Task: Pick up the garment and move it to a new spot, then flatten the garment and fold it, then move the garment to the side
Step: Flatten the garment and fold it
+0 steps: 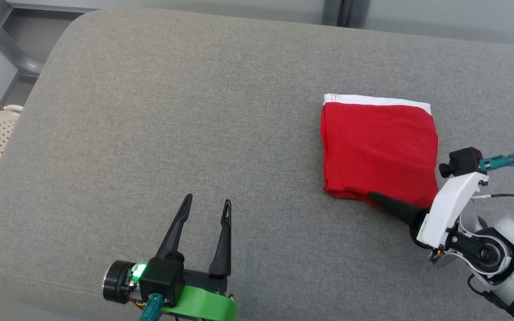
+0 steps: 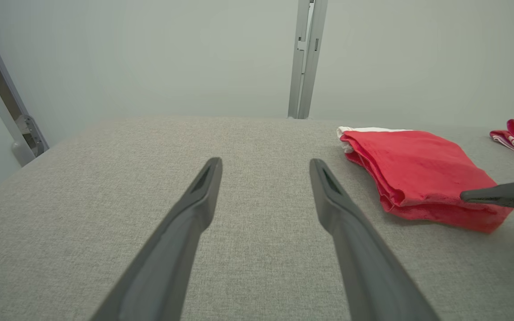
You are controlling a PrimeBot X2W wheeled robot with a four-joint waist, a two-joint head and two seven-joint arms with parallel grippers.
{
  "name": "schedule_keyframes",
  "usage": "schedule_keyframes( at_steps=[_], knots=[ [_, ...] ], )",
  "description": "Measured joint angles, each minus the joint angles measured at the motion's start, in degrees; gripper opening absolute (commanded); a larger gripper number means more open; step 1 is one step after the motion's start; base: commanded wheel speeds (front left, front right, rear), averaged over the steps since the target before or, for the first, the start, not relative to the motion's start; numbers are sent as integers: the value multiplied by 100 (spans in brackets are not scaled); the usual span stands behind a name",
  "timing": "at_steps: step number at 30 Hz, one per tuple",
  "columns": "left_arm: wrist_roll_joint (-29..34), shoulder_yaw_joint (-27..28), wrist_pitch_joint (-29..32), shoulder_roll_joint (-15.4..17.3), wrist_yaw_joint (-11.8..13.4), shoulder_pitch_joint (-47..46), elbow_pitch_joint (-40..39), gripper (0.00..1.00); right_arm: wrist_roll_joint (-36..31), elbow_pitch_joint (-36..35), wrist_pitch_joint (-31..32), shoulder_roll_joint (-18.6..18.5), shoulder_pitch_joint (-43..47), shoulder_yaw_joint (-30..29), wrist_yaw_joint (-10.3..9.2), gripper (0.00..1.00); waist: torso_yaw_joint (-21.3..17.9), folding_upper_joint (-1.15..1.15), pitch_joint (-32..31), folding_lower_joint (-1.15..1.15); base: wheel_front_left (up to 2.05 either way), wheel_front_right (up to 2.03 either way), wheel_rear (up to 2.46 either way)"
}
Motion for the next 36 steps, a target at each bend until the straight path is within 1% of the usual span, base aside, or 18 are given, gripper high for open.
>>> schedule_keyframes(
  at_steps=[2, 5, 6, 7, 8, 13, 15, 17, 19, 20, 22, 23, 25, 28, 30, 32, 34, 36],
  knots=[
    [8, -3, 0, 0, 0, 1, 3, 100, -55, -215, -205, -34, -3, -64, 0, 0, -4, 0, -43, 0, 0, 0, 0],
    [49, -9, 0, 0, -3, 13, 21, 100, -411, -423, -756, -54, -52, -116, 0, 0, -8, 0, -137, 0, 0, 0, 0],
    [58, -1, 0, 0, -3, 19, 24, 100, -510, -477, -940, -49, -69, -122, 0, 25, -9, 0, -168, 0, 0, 0, 0],
    [74, 29, 0, 0, -2, 29, 27, 100, -717, -510, -1204, -26, -84, -111, 0, 75, -12, 0, -212, 0, 0, 0, 0],
    [86, 59, 0, 0, -2, 44, 29, 100, -828, -494, -1370, 7, -89, -98, 0, 100, -17, 0, -248, 0, 0, 0, 0],
    [97, 315, 0, 0, 7, 224, 40, 100, -1783, -230, -2426, 199, -87, 215, 0, 100, -122, 0, -479, 0, 0, 0, 0],
    [98, 469, 0, 0, 9, 316, -21, 100, -2292, 149, -2974, 355, -83, 241, 1, 100, -210, 0, -578, 0, 0, 0, 0],
    [96, 630, 0, 0, 40, 400, -132, 100, -2836, 466, -3218, 506, -64, 171, 1, 100, -311, 0, -660, 0, 0, 0, 0],
    [94, 758, 0, 0, 63, 477, -196, 100, -3326, 744, -3286, 770, -17, -140, 1, 100, -424, 0, -736, 0, 0, 0, 0],
    [83, 843, 0, 0, 67, 537, -259, 100, -3695, 784, -3287, 987, 67, -505, 2, 100, -492, 0, -776, 0, 0, 0, 0],
    [54, 976, 0, 0, 101, 614, -387, 100, -4564, 613, -3308, 1346, 258, -1069, 3, 100, -632, 0, -853, 0, 0, 0, 0],
    [54, 1023, -1, 0, 112, 639, -427, 100, -4877, 537, -3310, 1517, 398, -1330, 4, 100, -688, 0, -881, 0, 0, 0, 0],
    [59, 1112, 0, 0, 114, 717, -478, 100, -5677, 328, -3310, 1887, 855, -1798, 4, 100, -824, 0, -953, 0, 0, 0, 0],
    [210, 1212, 0, 0, 60, 777, -499, 100, -6493, 2, -3311, 2382, 1349, -2339, 2, 100, -1003, 0, -1036, 0, 0, 0, 0],
    [250, 1250, 0, 1, -11, 788, -494, 100, -6850, -163, -3310, 2628, 1613, -2561, 2, 100, -1106, 0, -1080, 0, 0, 0, 0],
    [245, 1278, 0, 0, -70, 842, -466, 100, -7102, -275, -3310, 2774, 1855, -2725, 2, 100, -1193, 0, -1122, 0, 0, 0, 0],
    [248, 1340, 0, -1, -120, 871, -379, 100, -7207, -378, -3310, 2906, 2090, -2910, 2, 100, -1271, 0, -1174, 0, 0, 0, 0],
    [263, 1422, 0, 0, -132, 914, -326, 100, -7239, -413, -3310, 2966, 2301, -2975, 2, 100, -1325, 0, -1241, 0, 0, 0, 0]
  ],
)
